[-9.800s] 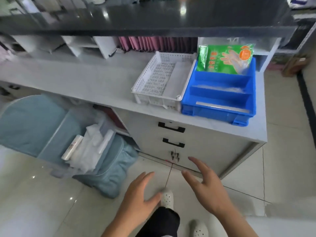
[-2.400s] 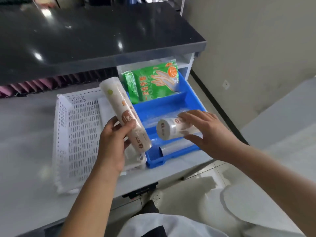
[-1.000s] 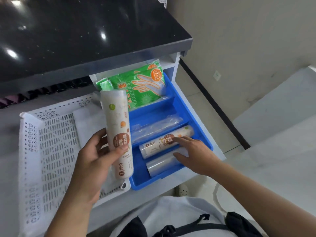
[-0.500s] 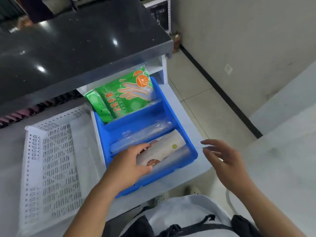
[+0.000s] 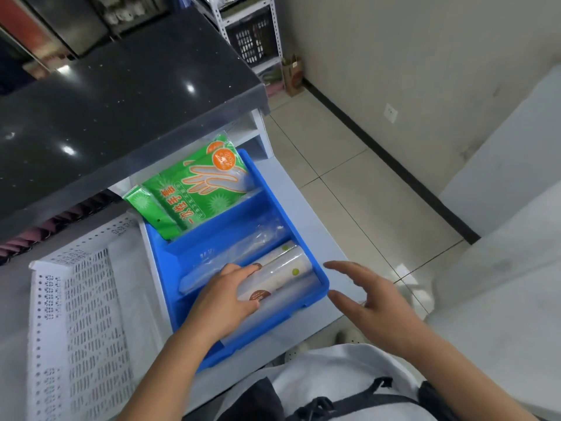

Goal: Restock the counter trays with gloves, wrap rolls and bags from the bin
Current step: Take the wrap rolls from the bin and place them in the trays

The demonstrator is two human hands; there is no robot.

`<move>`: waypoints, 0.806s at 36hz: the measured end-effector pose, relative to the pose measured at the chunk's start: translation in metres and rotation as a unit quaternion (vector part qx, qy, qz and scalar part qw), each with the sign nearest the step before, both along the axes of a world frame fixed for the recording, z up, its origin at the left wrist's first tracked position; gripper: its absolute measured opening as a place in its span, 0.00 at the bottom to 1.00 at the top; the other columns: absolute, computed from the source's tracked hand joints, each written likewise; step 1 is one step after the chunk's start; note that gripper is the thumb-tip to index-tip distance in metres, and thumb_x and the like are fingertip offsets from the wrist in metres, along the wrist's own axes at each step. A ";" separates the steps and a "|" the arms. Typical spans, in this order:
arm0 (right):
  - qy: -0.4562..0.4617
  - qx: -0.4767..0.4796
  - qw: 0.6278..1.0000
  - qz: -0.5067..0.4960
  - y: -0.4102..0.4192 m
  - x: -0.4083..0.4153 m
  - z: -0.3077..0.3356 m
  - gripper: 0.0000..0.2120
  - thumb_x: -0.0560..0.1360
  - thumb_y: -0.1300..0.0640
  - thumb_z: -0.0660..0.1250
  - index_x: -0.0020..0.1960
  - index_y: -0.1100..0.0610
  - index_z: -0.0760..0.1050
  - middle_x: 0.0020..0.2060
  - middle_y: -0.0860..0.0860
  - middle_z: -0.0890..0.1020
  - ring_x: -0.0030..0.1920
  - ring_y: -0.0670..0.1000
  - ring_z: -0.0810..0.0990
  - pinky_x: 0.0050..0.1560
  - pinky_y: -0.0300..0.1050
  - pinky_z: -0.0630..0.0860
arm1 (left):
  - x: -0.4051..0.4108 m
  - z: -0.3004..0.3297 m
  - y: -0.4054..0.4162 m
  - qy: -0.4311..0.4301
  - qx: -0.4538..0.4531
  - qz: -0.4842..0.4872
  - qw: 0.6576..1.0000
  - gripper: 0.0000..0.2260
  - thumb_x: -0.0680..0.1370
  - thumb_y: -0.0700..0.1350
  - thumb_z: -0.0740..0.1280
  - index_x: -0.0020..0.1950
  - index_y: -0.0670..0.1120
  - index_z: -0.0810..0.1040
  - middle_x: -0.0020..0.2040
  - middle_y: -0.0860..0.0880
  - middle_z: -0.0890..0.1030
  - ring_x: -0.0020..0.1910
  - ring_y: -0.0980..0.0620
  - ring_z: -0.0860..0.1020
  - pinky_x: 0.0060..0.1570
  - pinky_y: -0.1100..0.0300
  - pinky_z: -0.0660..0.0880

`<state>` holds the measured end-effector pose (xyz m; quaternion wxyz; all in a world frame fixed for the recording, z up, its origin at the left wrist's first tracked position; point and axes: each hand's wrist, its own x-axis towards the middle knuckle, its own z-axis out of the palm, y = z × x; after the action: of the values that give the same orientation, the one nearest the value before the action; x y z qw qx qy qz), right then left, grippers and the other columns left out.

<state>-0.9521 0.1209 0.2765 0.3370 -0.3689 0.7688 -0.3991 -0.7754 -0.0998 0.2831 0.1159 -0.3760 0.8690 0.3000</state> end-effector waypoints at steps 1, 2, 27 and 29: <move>-0.003 0.007 1.000 0.006 -0.001 0.001 -0.001 0.19 0.74 0.39 0.62 0.62 0.25 0.66 0.61 0.19 0.66 0.54 0.39 0.76 0.47 0.22 0.69 | 0.000 0.000 -0.001 -0.003 0.002 -0.004 1.000 0.30 0.73 0.51 0.74 0.74 0.59 0.69 0.59 0.60 0.71 0.56 0.57 0.74 0.55 0.65 0.72; -0.004 0.012 1.000 0.008 -0.002 0.001 -0.002 0.19 0.74 0.39 0.62 0.63 0.26 0.66 0.61 0.19 0.67 0.52 0.46 0.78 0.46 0.24 0.70 | -0.001 0.000 -0.001 -0.005 0.004 -0.009 1.000 0.31 0.73 0.51 0.74 0.74 0.58 0.69 0.59 0.59 0.72 0.57 0.56 0.74 0.57 0.61 0.73; 0.027 -0.138 0.967 0.214 -0.038 -0.011 0.025 0.20 0.75 0.50 0.69 0.67 0.49 0.75 0.66 0.43 0.76 0.69 0.41 0.69 0.70 0.35 0.62 | 0.046 0.028 0.110 0.034 -0.077 0.182 0.980 0.37 0.75 0.57 0.70 0.77 0.66 0.52 0.79 0.60 0.55 0.79 0.57 0.51 0.77 0.55 0.53; 0.037 -0.134 0.960 0.244 -0.042 -0.012 0.027 0.20 0.76 0.51 0.71 0.67 0.50 0.76 0.66 0.44 0.77 0.69 0.42 0.69 0.71 0.37 0.62 | 0.050 0.027 0.125 0.000 -0.064 0.176 0.982 0.37 0.76 0.59 0.68 0.77 0.67 0.48 0.80 0.62 0.50 0.79 0.58 0.47 0.76 0.59 0.47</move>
<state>-0.9643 0.0792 0.3034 0.3429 -0.6018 0.6065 -0.3903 -0.7253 0.0254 0.3102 0.0367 -0.5298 0.8065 0.2597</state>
